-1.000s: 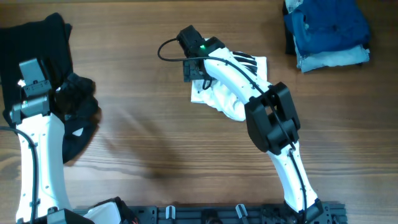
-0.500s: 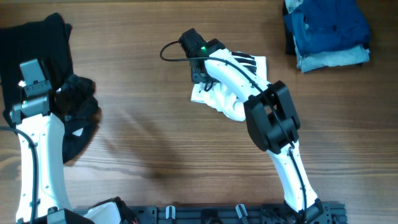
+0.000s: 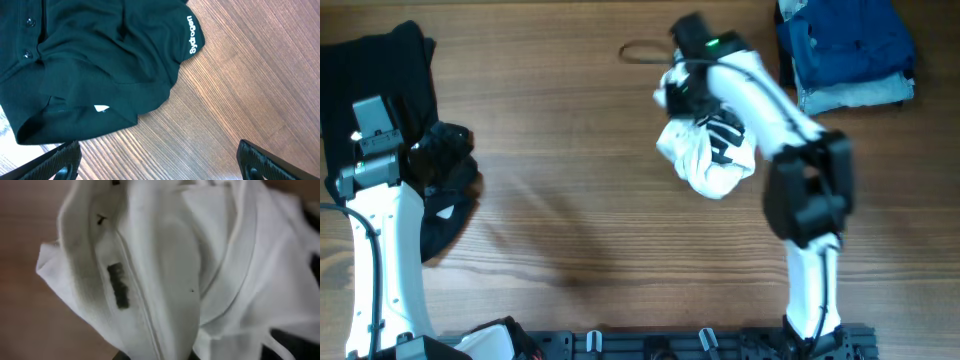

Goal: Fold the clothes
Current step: 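Carry the bundle right and up toward the clothes stack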

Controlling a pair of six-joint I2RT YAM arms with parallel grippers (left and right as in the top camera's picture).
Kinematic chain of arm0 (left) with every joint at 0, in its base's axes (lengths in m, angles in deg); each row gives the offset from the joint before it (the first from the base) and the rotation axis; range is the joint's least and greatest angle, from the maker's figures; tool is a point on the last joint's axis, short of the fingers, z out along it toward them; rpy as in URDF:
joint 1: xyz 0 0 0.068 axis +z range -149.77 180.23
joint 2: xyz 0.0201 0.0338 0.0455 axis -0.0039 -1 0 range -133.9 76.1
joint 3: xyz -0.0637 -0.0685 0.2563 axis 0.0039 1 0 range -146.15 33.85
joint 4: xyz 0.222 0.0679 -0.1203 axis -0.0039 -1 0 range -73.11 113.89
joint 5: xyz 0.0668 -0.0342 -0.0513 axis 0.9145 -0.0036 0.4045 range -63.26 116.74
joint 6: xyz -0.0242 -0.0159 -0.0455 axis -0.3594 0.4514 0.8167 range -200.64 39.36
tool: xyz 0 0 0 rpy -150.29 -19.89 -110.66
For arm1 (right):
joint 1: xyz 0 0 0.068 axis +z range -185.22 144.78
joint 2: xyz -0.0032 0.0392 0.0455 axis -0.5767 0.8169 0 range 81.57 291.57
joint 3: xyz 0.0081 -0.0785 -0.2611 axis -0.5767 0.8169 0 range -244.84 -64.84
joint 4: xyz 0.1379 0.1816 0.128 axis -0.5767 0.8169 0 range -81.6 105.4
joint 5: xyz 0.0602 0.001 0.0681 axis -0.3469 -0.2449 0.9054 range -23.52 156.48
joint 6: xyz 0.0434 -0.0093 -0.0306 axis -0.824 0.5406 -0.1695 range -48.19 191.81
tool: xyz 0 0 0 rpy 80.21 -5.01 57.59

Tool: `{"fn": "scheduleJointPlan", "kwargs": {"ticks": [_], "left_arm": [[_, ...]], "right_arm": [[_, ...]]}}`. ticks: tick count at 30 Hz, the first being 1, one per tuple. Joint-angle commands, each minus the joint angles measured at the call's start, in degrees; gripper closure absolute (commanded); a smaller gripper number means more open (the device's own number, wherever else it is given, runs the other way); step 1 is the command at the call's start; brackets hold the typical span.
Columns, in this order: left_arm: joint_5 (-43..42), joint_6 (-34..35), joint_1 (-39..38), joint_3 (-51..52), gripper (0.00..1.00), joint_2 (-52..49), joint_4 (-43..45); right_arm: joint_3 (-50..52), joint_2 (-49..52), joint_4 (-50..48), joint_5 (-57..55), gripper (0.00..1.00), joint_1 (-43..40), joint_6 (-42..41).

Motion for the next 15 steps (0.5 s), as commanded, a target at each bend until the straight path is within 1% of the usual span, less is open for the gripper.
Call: {"fn": "scheduleJointPlan", "kwargs": {"ticks": [1, 4, 8, 13, 15], "left_arm": [[1.0, -0.9, 0.4, -0.4, 0.0, -0.5, 0.0], [1.0, -0.8, 0.4, -0.4, 0.0, -0.5, 0.1], [1.0, -0.9, 0.4, -0.4, 0.0, -0.5, 1.3], [1.0, -0.9, 0.4, -0.4, 0.0, -0.5, 1.5], [1.0, -0.9, 0.4, -0.4, 0.0, -0.5, 1.6]], "right_arm": [[-1.3, -17.9, -0.5, 8.1, 0.96, -8.2, 7.0], [-1.3, -23.9, -0.6, 8.9, 0.96, -13.9, 7.5], [-1.3, -29.2, -2.0, 8.9, 0.96, -22.2, 5.2], [-1.3, -30.2, -5.9, 8.5, 0.96, -30.2, 5.5], [-1.3, -30.1, -8.5, 6.7, 0.96, -32.6, 6.5]]}}
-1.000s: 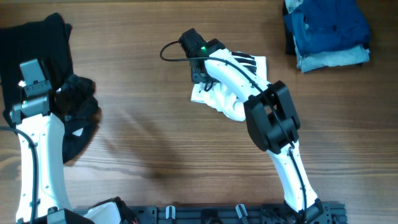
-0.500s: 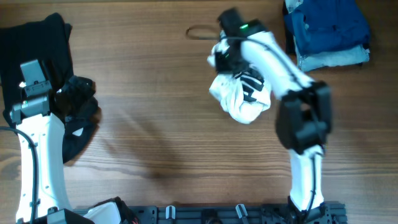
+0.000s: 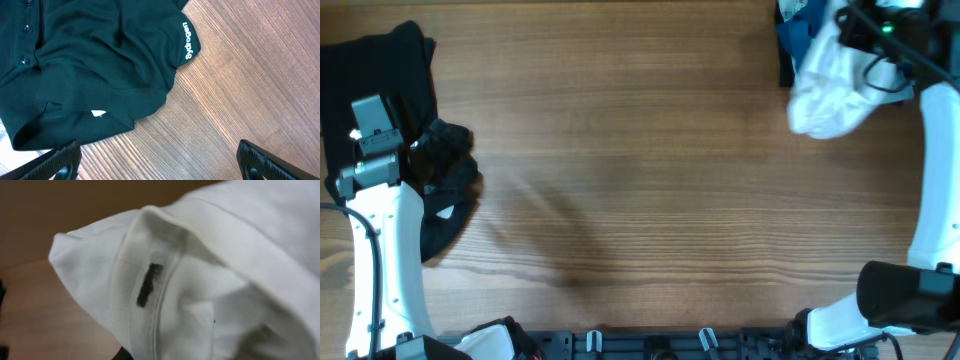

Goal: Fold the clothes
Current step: 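Carry the bundle right and up toward the clothes stack, then lower the bundle onto the blue clothes stack and open the right gripper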

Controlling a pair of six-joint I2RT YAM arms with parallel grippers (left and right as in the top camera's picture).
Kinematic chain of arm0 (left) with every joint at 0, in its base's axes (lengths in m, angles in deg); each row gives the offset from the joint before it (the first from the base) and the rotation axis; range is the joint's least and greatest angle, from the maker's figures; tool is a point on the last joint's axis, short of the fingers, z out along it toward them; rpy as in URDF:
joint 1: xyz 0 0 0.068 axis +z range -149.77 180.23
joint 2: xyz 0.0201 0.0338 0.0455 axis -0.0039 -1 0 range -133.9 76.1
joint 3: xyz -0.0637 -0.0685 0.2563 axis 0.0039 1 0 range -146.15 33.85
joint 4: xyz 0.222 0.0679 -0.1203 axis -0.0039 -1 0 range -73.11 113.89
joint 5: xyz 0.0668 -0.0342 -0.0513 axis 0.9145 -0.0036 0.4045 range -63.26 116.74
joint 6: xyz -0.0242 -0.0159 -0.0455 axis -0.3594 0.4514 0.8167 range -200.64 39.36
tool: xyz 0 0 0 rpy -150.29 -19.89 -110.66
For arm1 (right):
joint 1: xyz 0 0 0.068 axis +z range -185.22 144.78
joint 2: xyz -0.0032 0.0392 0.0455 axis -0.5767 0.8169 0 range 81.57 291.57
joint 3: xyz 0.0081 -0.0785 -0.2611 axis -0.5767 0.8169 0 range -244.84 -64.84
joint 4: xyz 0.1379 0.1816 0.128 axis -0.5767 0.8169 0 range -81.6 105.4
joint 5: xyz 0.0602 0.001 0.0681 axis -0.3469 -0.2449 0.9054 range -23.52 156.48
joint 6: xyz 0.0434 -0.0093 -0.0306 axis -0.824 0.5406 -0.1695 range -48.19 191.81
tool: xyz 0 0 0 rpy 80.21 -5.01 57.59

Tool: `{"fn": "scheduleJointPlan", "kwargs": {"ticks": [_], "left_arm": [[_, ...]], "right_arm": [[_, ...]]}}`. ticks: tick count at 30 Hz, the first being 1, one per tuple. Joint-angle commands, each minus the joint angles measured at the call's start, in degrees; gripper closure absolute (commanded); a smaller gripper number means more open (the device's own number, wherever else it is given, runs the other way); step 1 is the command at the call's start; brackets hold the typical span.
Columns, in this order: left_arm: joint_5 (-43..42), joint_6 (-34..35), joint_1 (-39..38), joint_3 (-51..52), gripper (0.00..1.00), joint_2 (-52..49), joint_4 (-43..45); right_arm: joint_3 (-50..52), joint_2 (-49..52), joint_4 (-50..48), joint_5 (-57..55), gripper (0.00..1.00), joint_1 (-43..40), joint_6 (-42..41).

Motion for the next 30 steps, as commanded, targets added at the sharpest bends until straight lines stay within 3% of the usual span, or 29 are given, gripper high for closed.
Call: {"fn": "scheduleJointPlan", "kwargs": {"ticks": [1, 11, 21, 30], "left_arm": [[1.0, -0.9, 0.4, -0.4, 0.0, -0.5, 0.2], [1.0, -0.8, 0.4, -0.4, 0.0, -0.5, 0.9], [0.9, -0.6, 0.3, -0.4, 0.0, -0.5, 2.4], [-0.4, -0.6, 0.3, -0.4, 0.0, -0.5, 4.8]], "right_arm": [[-0.5, -0.8, -4.8, -2.9, 0.96, -3.8, 1.7], [-0.5, 5.3, -22.5, -11.5, 0.96, -13.9, 10.5], [-0.5, 15.5, -31.3, -16.4, 0.96, -21.8, 19.7], [-0.5, 23.3, -38.4, -15.3, 0.96, -17.4, 19.5]]}}
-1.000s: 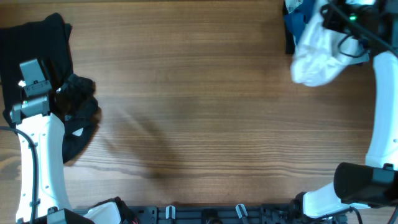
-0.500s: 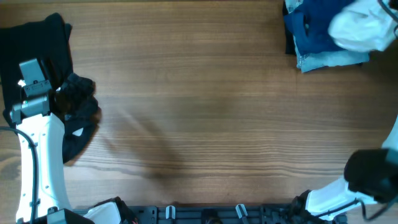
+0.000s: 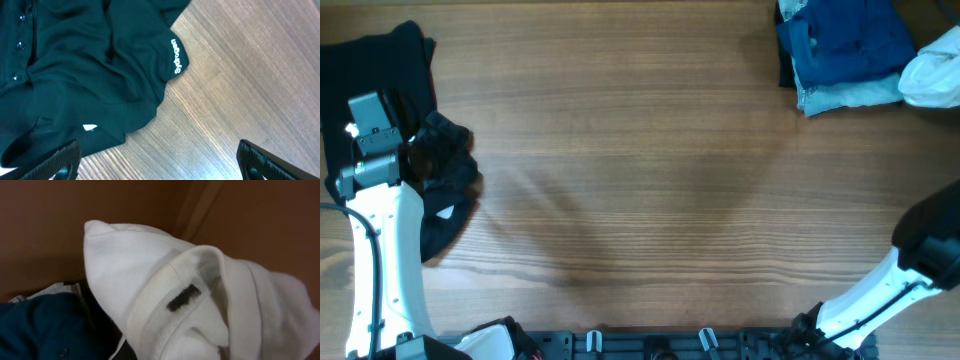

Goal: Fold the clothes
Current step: 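Lower the bundle onto the blue clothes stack and open the right gripper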

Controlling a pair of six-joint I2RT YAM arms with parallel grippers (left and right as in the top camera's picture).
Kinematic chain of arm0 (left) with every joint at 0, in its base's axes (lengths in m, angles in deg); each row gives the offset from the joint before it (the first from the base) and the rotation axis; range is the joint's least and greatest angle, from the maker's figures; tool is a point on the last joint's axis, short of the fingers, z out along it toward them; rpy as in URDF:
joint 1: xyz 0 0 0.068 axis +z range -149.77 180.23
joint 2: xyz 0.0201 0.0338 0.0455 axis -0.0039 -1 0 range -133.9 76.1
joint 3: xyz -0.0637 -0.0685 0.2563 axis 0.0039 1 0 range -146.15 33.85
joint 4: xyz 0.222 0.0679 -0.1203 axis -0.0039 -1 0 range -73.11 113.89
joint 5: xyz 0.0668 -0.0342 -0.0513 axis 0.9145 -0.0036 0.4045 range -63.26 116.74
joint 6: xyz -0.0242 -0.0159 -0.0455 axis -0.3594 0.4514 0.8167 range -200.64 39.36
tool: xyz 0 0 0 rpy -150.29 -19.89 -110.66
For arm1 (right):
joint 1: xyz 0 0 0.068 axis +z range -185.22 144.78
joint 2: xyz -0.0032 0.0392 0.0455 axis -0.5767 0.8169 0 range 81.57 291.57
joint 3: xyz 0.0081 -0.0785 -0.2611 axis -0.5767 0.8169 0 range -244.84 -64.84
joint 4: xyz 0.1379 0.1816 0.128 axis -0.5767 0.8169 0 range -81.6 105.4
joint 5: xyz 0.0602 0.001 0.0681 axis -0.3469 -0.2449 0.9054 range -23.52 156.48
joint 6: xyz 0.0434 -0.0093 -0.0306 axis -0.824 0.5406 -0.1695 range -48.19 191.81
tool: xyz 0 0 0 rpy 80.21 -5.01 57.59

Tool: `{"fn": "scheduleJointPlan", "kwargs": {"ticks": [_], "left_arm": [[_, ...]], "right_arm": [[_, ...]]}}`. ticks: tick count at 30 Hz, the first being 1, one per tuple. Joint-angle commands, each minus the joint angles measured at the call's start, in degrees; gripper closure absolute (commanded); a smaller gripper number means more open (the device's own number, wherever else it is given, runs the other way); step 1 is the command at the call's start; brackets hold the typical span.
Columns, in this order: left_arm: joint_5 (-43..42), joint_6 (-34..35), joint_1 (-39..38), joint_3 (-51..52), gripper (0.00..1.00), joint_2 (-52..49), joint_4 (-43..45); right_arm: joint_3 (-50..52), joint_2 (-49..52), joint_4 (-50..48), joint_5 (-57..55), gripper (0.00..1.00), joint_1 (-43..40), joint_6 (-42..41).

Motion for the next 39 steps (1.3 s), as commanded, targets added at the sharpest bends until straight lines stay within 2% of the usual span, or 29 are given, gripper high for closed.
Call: {"fn": "scheduleJointPlan", "kwargs": {"ticks": [1, 9, 12, 16, 17, 19, 20, 21, 22, 23, 30, 33, 39], "left_arm": [[-0.3, -0.6, 0.3, -0.4, 0.0, -0.5, 0.9], [-0.3, -0.6, 0.3, -0.4, 0.0, -0.5, 1.0], [-0.3, -0.6, 0.3, -0.4, 0.0, -0.5, 1.0], [-0.3, -0.6, 0.3, -0.4, 0.0, -0.5, 1.0], [-0.3, -0.6, 0.3, -0.4, 0.0, -0.5, 1.0], [-0.3, -0.6, 0.3, -0.4, 0.0, -0.5, 1.0], [-0.3, -0.6, 0.3, -0.4, 0.0, -0.5, 1.0], [-0.4, -0.6, 0.3, -0.4, 0.0, -0.5, 1.0], [-0.5, -0.6, 0.3, -0.4, 0.0, -0.5, 1.0], [-0.9, -0.6, 0.3, -0.4, 0.0, -0.5, 1.0], [-2.0, -0.6, 0.3, -0.4, 0.0, -0.5, 1.0], [-2.0, -0.6, 0.3, -0.4, 0.0, -0.5, 0.9], [-2.0, -0.6, 0.3, -0.4, 0.0, -0.5, 0.9]], "right_arm": [[-0.5, 4.4, -2.7, -0.1, 0.96, 5.1, 1.0], [-0.5, 10.7, -10.6, 0.3, 0.96, 21.1, -1.8], [-0.5, 13.8, -10.1, 0.2, 0.96, 27.2, -1.8], [-0.5, 16.9, -6.9, -0.4, 0.94, 30.4, -1.9], [-0.5, 17.4, -5.4, -0.7, 0.91, 30.7, -2.0], [-0.5, 17.8, -2.8, -0.9, 0.56, 30.8, -2.0], [-0.5, 17.8, -1.8, -1.6, 0.3, 30.6, -2.2], [-0.5, 17.7, -1.0, -2.1, 0.14, 30.4, -2.4], [-0.5, 17.3, 0.2, -2.2, 0.04, 30.1, -2.4], [-0.5, 16.7, 1.6, -2.2, 0.01, 29.7, -2.9], [-0.5, 7.0, 9.0, -1.9, 0.0, 28.6, -6.9], [-0.5, 3.2, 9.0, -1.9, 0.0, 27.1, -6.9], [-0.2, 5.2, 10.5, -1.9, 0.02, 23.0, -6.9]]}}
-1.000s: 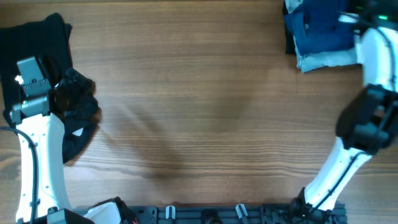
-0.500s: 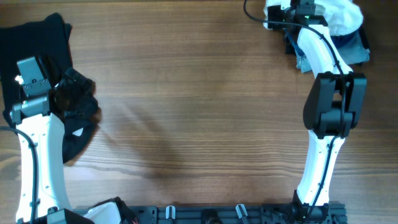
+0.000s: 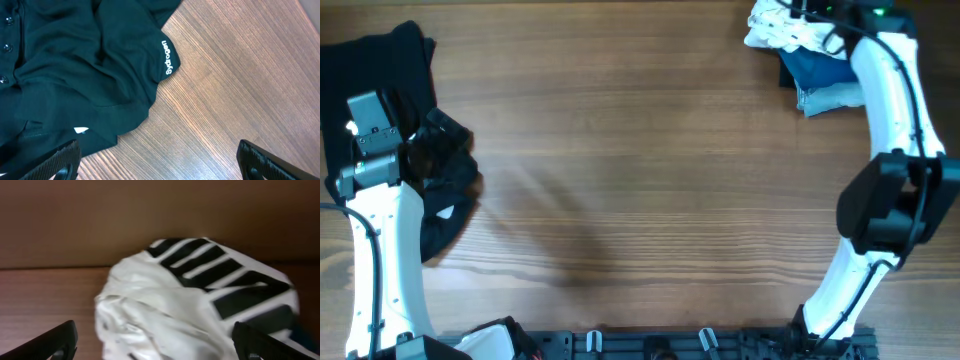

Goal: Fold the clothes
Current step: 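Lower the bundle onto the blue clothes stack and open the right gripper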

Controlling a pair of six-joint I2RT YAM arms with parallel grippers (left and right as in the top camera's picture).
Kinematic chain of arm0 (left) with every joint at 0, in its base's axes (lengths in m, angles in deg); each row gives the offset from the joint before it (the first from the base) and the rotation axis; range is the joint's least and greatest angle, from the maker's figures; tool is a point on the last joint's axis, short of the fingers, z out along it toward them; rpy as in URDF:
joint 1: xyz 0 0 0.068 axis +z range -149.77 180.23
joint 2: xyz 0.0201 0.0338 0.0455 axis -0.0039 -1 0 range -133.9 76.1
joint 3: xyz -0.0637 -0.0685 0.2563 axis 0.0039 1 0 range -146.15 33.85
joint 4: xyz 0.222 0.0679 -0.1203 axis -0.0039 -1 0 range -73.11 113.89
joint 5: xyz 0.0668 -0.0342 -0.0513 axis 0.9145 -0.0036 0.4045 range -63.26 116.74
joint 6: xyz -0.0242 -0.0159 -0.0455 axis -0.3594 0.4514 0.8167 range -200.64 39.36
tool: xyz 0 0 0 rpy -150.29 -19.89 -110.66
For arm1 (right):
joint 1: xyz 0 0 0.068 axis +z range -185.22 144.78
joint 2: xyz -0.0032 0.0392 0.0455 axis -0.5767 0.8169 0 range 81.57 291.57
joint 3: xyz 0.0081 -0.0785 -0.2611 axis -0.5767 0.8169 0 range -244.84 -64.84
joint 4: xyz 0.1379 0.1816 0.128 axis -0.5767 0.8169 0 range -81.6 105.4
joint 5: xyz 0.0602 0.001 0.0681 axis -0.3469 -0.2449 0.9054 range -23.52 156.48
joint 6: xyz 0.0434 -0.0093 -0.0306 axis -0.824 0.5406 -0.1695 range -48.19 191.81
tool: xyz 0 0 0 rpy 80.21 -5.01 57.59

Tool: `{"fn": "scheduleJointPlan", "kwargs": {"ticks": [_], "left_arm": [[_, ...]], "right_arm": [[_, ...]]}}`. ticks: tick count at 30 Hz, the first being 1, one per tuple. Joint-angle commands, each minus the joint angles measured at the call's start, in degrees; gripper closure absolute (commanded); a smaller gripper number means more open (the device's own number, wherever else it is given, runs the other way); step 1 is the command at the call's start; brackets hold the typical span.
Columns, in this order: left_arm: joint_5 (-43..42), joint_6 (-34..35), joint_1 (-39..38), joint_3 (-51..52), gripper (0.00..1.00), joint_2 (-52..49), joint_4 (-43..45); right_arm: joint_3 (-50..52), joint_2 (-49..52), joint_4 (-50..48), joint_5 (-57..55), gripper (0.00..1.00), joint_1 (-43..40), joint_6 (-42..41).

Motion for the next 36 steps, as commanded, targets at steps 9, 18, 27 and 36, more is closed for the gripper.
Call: {"fn": "scheduleJointPlan", "kwargs": {"ticks": [9, 18, 27, 36], "left_arm": [[-1.4, -0.6, 0.3, -0.4, 0.0, -0.5, 0.1], [-1.9, -0.6, 0.3, -0.4, 0.0, -0.5, -0.3], [-1.8, -0.6, 0.3, -0.4, 0.0, -0.5, -0.3], [-1.9, -0.6, 0.3, -0.4, 0.0, -0.5, -0.3]], "right_arm": [[1.4, 5.1, 4.0, -1.2, 0.54, -2.8, -2.2], [1.4, 8.9, 2.3, -5.9, 0.54, -2.9, -9.5], [1.4, 8.8, 1.6, -8.5, 0.92, -2.9, -12.5], [1.3, 4.6, 9.6, -0.3, 0.96, -2.8, -12.9]]}}
